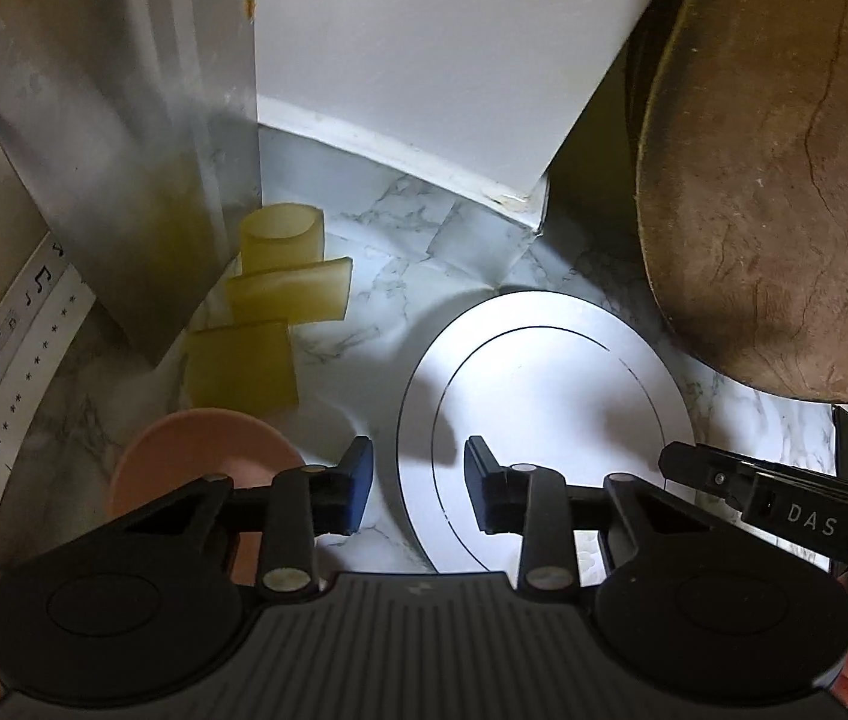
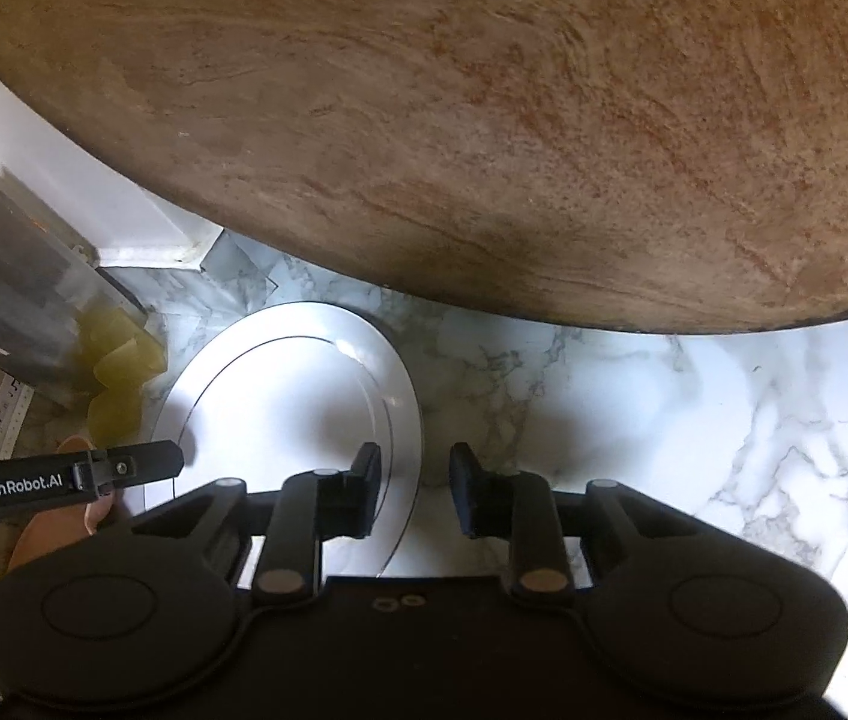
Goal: Organize plates and bowls
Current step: 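Close both grippers on the rim of the small white plate, then carry the small white plate back and lower it onto the large white plate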
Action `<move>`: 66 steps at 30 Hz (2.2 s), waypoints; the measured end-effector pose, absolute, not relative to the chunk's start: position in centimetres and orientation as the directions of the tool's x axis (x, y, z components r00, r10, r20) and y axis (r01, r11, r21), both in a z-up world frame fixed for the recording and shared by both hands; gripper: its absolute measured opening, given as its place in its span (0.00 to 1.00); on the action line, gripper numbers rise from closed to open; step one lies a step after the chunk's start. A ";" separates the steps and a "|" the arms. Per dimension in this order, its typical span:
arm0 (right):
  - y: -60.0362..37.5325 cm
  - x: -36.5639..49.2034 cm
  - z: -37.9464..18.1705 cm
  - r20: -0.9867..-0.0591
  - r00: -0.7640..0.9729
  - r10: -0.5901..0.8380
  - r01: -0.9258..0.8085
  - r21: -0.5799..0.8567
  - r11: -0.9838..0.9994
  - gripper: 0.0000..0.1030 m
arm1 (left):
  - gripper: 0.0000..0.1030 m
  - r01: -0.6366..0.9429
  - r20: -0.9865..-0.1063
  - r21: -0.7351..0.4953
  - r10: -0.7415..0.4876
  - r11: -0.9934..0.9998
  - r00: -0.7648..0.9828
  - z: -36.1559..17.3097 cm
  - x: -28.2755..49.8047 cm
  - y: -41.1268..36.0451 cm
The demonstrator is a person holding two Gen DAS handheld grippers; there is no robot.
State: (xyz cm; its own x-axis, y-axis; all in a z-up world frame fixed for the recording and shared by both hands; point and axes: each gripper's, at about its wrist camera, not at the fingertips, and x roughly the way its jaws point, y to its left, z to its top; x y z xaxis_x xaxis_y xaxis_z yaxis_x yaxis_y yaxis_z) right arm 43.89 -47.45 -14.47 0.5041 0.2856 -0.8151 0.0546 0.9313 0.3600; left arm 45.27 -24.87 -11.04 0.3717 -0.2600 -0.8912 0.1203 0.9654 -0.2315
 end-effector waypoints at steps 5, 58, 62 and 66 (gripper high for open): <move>-47.7 43.9 -14.6 -0.808 0.499 0.313 0.055 0.390 0.919 0.16 | 0.21 0.097 -0.886 -0.272 -0.288 0.957 0.364 -11.3 45.5 -24.4; -47.8 34.9 -11.0 -0.698 0.562 0.443 0.039 0.558 0.829 0.08 | 0.09 0.078 -0.786 -0.479 -0.466 0.875 0.407 -7.9 36.5 -17.4; -46.1 33.8 -10.2 -0.699 0.554 0.452 0.023 0.556 0.831 0.08 | 0.09 0.070 -0.784 -0.475 -0.458 0.877 0.420 -7.3 34.4 -15.5; -44.4 32.5 -9.4 -0.696 0.544 0.468 0.001 0.559 0.829 0.08 | 0.09 0.054 -0.780 -0.481 -0.455 0.875 0.429 -7.0 32.4 -13.4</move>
State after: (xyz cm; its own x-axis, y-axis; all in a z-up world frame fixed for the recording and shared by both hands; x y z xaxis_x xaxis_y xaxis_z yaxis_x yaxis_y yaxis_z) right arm 32.52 -44.39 -9.38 0.5445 0.4683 -0.6958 0.0015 0.8291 0.5591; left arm 32.40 -13.42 -6.98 0.4292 -0.4554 -0.7800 0.0542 0.8750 -0.4810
